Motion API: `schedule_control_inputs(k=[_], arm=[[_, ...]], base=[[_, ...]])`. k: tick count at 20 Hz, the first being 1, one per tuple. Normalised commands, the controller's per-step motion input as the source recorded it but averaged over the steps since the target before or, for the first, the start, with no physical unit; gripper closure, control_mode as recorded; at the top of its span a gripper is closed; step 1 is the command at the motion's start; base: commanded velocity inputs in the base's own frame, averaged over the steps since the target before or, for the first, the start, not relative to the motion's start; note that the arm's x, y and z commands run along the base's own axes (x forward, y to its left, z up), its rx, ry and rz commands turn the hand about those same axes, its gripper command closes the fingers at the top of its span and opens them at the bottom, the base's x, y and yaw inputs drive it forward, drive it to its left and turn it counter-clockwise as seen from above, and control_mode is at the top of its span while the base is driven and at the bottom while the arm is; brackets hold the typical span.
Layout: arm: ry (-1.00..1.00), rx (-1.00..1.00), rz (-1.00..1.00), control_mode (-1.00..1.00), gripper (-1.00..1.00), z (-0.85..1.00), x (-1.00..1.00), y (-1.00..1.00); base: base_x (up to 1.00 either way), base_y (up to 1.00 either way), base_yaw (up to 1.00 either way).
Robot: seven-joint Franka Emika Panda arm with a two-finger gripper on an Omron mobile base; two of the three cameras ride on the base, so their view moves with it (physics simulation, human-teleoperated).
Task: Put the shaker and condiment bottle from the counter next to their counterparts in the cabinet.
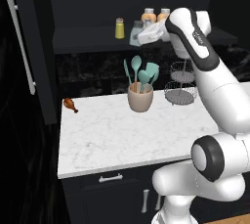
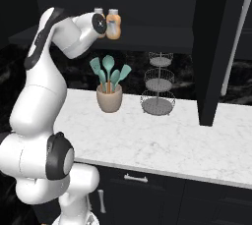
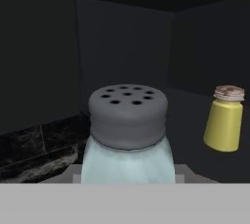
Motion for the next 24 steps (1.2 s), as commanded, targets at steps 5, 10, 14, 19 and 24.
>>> schedule_control_inputs(k=[5, 10, 14, 19, 24], arm=[[-0.01, 0.0, -0.11, -1.0, 1.0, -0.03, 0.08, 0.0], [0.0, 0.0, -0.1, -1.0, 1.0, 0.0, 0.08, 0.0], [0.0, 0.0, -0.09, -1.0, 1.0, 0.0, 0.07, 0.0], [0.0, 0.0, -0.07, -1.0, 1.0, -0.04, 0.23, 0.0], [-0.03, 0.0, -0.02, -1.0, 1.0, -0.08, 0.32, 0.0]], base=[[0.0, 0.0, 0.0], [0.0, 0.0, 0.0], [0.0, 0.0, 0.0], [0.0, 0.0, 0.0], [0.0, 0.0, 0.0]])
